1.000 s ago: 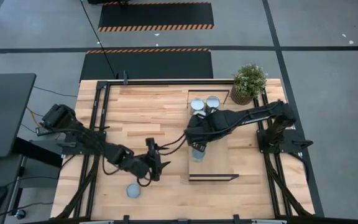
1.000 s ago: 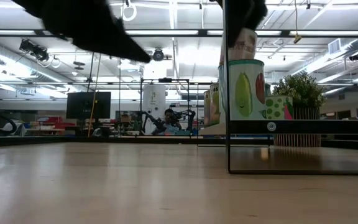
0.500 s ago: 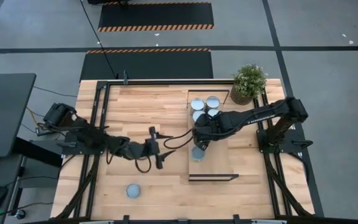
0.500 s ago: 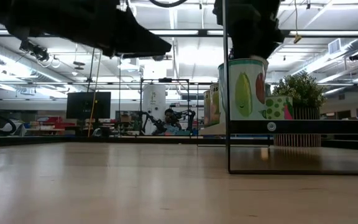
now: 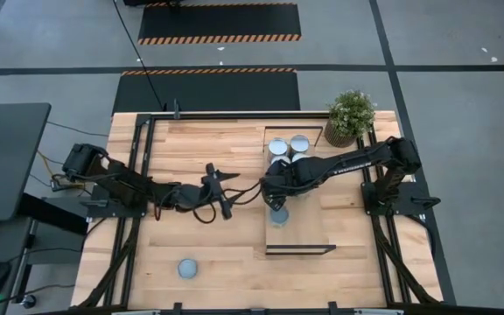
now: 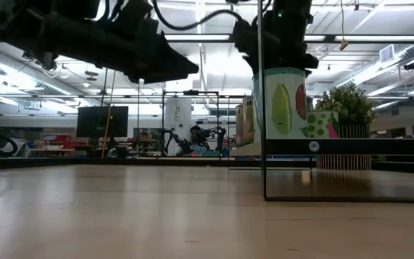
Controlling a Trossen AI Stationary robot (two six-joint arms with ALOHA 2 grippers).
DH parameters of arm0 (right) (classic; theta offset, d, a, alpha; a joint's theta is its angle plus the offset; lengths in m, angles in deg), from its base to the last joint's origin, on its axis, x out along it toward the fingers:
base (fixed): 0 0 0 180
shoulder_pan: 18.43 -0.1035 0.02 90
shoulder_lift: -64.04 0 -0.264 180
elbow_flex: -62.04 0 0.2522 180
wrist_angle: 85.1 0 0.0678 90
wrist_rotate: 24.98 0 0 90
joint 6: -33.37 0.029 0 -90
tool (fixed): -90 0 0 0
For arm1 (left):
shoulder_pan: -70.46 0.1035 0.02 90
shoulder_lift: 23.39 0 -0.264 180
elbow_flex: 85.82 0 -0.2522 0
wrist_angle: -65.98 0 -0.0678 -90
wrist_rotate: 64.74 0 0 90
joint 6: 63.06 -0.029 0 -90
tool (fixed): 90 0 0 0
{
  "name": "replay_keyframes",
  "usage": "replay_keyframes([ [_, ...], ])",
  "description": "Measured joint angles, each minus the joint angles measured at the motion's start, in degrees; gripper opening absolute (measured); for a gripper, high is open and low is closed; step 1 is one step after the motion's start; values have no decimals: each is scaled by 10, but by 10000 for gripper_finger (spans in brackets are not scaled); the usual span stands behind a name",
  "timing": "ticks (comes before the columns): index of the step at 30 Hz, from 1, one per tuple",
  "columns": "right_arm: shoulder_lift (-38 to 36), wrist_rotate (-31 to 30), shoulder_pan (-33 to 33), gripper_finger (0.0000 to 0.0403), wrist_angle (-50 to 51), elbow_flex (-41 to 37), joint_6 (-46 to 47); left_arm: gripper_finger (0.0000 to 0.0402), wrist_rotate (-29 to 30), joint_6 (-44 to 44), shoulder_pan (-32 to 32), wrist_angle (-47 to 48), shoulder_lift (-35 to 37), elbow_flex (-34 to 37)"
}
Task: Pick and place cans onto a shelf
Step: Put the canned diced tomatoes on the shelf
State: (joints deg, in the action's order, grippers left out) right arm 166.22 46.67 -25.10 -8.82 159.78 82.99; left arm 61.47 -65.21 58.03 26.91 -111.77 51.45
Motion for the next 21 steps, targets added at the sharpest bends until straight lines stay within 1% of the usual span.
replay_keyframes([
  [5,10,-2,2,321,13,0,34,288,-5,-5,25,39,0,0],
  [14,30,-1,0,321,-1,0,41,288,-5,-69,64,34,0,0],
  [17,37,5,0,324,-2,0,39,288,-35,-78,73,36,0,0],
  [21,37,3,0,339,-9,0,39,288,-101,-76,79,39,0,0],
])
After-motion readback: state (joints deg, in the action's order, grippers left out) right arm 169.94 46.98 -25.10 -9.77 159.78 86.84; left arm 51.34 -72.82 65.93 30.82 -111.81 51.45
